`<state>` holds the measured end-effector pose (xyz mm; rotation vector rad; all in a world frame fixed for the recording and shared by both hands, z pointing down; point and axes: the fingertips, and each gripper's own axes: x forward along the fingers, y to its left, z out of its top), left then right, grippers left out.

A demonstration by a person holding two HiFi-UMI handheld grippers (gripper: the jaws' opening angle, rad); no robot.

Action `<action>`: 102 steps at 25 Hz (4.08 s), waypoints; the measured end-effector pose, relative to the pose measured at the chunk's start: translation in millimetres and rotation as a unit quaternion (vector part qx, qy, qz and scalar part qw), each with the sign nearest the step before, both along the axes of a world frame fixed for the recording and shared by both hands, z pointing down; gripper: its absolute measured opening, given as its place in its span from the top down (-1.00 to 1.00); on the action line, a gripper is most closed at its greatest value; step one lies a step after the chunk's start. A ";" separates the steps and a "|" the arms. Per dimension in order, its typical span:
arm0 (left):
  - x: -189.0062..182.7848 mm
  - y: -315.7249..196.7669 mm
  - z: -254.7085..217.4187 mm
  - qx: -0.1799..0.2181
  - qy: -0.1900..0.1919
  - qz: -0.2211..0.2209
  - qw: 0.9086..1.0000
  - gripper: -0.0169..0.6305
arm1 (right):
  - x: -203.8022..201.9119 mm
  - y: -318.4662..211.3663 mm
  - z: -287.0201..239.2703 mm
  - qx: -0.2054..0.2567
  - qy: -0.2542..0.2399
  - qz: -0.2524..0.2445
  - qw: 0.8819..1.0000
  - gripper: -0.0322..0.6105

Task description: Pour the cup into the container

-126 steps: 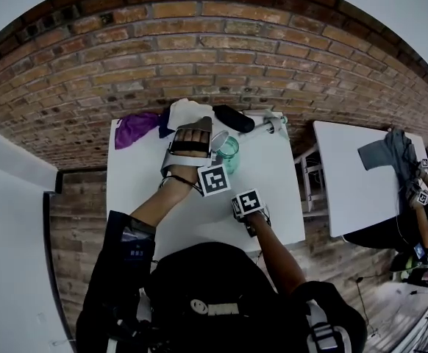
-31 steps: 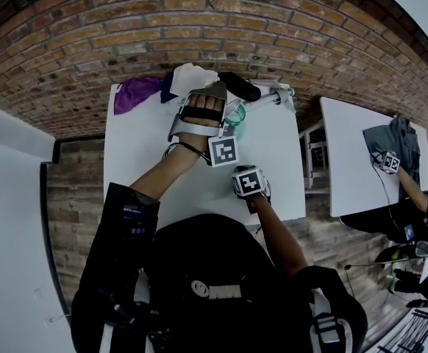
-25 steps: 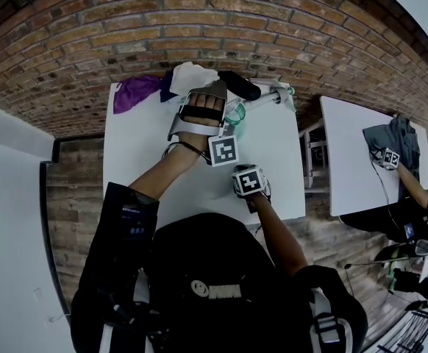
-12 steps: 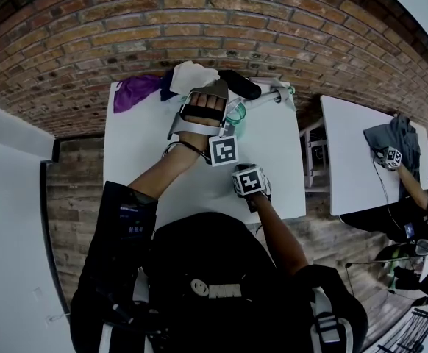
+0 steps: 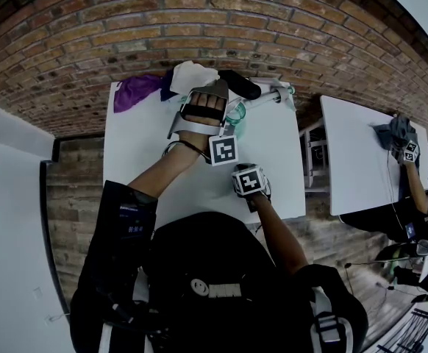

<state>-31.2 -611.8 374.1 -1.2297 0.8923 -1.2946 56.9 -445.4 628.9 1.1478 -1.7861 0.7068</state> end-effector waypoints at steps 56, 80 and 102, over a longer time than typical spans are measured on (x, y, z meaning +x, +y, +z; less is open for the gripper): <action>4.9 4.2 -1.1 -0.005 -0.012 0.021 1.000 0.05 | -0.5 0.0 0.5 0.008 -0.001 0.004 1.000 0.89; -10.0 23.2 28.3 -0.347 -0.115 0.084 0.927 0.05 | 0.1 1.5 -1.0 0.016 -0.002 0.004 1.000 0.89; -22.0 26.6 28.1 -0.517 -0.284 -0.030 0.807 0.04 | -1.4 1.8 -0.7 0.017 -0.015 0.009 1.000 0.89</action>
